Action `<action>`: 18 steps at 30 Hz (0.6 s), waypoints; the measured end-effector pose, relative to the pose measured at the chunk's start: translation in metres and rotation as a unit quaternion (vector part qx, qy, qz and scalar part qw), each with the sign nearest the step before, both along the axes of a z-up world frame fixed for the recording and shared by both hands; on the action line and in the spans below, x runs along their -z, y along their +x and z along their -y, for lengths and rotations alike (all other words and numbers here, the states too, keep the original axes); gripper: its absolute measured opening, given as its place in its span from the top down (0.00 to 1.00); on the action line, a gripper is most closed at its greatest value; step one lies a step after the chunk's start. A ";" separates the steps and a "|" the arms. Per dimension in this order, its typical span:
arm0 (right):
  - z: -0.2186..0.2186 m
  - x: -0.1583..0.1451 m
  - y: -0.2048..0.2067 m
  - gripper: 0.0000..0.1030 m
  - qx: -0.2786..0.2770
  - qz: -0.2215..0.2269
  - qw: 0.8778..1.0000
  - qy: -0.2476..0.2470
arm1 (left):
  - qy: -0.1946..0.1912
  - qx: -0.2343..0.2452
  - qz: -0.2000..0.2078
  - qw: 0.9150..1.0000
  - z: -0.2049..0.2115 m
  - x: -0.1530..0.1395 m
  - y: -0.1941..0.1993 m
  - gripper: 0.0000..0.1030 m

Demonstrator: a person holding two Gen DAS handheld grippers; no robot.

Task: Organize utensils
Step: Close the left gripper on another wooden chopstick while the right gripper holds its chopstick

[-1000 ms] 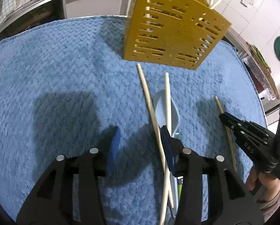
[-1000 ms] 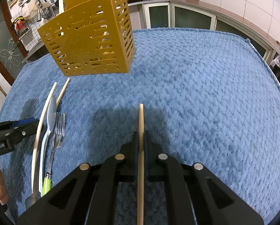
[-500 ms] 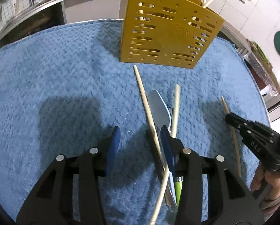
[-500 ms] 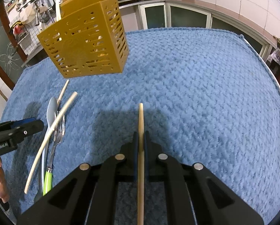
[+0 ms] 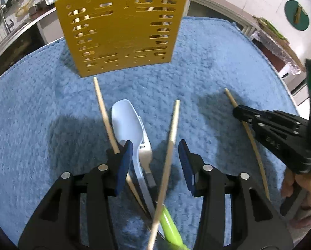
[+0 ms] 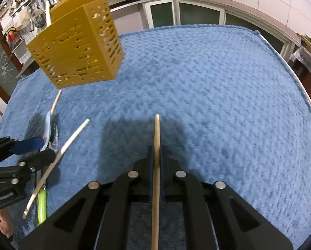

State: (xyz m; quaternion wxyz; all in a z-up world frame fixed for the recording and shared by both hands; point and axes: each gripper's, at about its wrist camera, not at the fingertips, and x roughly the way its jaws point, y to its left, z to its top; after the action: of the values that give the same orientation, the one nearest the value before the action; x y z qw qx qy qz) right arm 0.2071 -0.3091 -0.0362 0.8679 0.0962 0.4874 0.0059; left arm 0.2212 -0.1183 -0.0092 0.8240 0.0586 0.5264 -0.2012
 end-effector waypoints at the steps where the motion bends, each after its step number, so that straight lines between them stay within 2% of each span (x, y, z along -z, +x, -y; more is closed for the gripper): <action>1: 0.002 0.000 0.000 0.94 0.002 -0.001 1.000 -0.001 | -0.001 0.005 0.001 1.000 0.001 -0.002 -0.002 0.58; 4: 0.005 -0.002 -0.001 0.94 0.010 -0.001 1.000 -0.010 | 0.011 0.021 0.009 1.000 0.012 -0.005 -0.006 0.56; 10: 0.024 0.001 -0.006 0.94 0.029 -0.011 0.999 -0.010 | 0.035 0.030 -0.014 0.999 0.027 0.015 0.005 0.58; 14: 0.027 0.000 -0.009 0.94 0.031 -0.011 0.999 -0.008 | 0.046 0.016 -0.016 0.999 0.034 0.021 0.019 0.75; 16: 0.027 -0.001 -0.010 0.94 0.031 -0.010 0.999 -0.010 | 0.046 0.011 -0.018 0.999 0.034 0.020 0.025 0.95; 18: 0.026 -0.003 -0.010 0.94 0.030 -0.008 0.999 -0.007 | 0.024 0.002 -0.036 0.999 0.026 0.019 0.033 0.95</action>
State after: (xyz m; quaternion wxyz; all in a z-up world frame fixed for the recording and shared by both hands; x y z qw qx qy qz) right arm 0.1971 -0.3352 -0.0328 0.8645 0.1045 0.4911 -0.0249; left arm 0.2544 -0.1446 -0.0280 0.8021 0.0725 0.5607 -0.1924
